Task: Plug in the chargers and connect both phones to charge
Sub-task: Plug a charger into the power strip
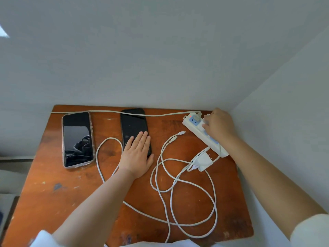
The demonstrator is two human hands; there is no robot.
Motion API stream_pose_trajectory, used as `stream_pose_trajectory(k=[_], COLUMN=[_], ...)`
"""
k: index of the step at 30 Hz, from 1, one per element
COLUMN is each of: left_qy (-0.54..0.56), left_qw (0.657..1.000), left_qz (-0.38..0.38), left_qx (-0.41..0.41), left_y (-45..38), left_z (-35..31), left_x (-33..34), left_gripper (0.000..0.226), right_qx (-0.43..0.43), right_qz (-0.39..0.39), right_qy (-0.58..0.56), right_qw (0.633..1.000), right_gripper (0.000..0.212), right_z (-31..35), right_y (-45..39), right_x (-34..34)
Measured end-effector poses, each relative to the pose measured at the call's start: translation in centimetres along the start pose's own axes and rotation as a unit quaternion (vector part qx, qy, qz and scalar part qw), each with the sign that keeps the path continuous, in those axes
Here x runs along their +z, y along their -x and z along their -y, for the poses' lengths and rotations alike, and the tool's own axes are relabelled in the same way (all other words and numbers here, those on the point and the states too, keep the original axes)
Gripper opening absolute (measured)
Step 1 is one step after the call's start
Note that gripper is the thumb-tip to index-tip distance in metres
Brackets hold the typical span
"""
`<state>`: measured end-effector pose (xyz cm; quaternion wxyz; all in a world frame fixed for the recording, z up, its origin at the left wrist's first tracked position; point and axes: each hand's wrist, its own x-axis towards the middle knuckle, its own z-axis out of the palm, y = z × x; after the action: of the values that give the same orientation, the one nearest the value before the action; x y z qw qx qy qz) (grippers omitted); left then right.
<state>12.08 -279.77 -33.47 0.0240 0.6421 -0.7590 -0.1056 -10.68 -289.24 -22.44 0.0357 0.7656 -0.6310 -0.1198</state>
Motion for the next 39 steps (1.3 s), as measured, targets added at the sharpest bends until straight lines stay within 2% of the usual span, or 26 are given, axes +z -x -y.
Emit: stream_pose_trajectory(k=[4, 13, 18, 23, 25, 34, 39], left_qy=[0.002, 0.003, 0.011, 0.005, -0.001, 0.012, 0.013], left_qw=[1.000, 1.000, 1.000, 1.000, 1.000, 1.000, 1.000], left_qz=[-0.003, -0.007, -0.002, 0.002, 0.001, -0.001, -0.001], left_qx=[0.001, 0.002, 0.002, 0.001, 0.001, 0.003, 0.002], left_y=[0.0, -0.1, 0.0, 0.0, 0.0, 0.1, 0.2], left_z=[0.0, 0.1, 0.1, 0.1, 0.1, -0.1, 0.0], left_x=[-0.1, 0.2, 0.0, 0.0, 0.0, -0.4, -0.5], left_gripper=[0.063, 0.063, 0.063, 0.064, 0.064, 0.063, 0.063], right_qx=[0.013, 0.021, 0.042, 0.037, 0.049, 0.042, 0.025], right_qz=[0.024, 0.004, 0.003, 0.037, 0.045, -0.006, 0.055], right_qy=[-0.012, -0.009, -0.007, -0.066, -0.096, -0.039, -0.067], right_qw=[1.000, 1.000, 0.999, 0.996, 0.993, 0.998, 0.996], right_gripper=[0.033, 0.034, 0.042, 0.027, 0.027, 0.037, 0.029], right_z=[-0.1, 0.4, 1.5, -0.2, -0.5, 0.9, -0.9], right_y=[-0.7, 0.8, 0.9, -0.3, -0.8, 1.1, -0.3], right_x=[-0.3, 0.3, 0.2, -0.5, -0.7, 0.5, -0.4])
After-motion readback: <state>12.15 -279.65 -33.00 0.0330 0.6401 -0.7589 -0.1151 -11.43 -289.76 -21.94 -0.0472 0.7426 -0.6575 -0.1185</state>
